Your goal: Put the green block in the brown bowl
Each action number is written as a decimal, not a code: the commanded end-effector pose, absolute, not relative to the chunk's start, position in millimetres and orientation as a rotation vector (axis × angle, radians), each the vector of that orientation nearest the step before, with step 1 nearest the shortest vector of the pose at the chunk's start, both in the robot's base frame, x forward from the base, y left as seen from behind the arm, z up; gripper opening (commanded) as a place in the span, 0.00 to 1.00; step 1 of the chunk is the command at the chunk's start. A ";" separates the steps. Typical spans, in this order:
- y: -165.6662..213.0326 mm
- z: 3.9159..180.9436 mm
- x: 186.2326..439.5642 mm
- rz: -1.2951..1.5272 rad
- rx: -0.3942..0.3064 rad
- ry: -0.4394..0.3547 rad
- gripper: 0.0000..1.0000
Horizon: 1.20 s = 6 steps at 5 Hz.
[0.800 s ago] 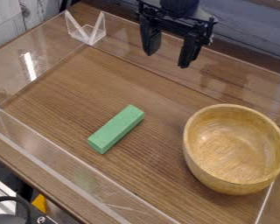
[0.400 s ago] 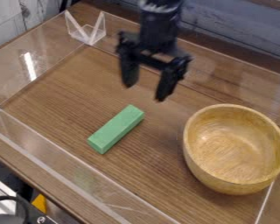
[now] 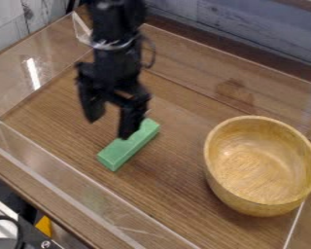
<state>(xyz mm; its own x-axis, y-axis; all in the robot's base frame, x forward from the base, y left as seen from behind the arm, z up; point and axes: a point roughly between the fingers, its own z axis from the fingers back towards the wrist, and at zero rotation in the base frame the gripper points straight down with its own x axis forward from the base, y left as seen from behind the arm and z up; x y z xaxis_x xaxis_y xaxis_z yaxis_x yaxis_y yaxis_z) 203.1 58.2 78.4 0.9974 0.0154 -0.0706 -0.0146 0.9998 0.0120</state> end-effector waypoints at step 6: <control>46.2 43.8 215.4 -0.009 0.052 -0.036 1.00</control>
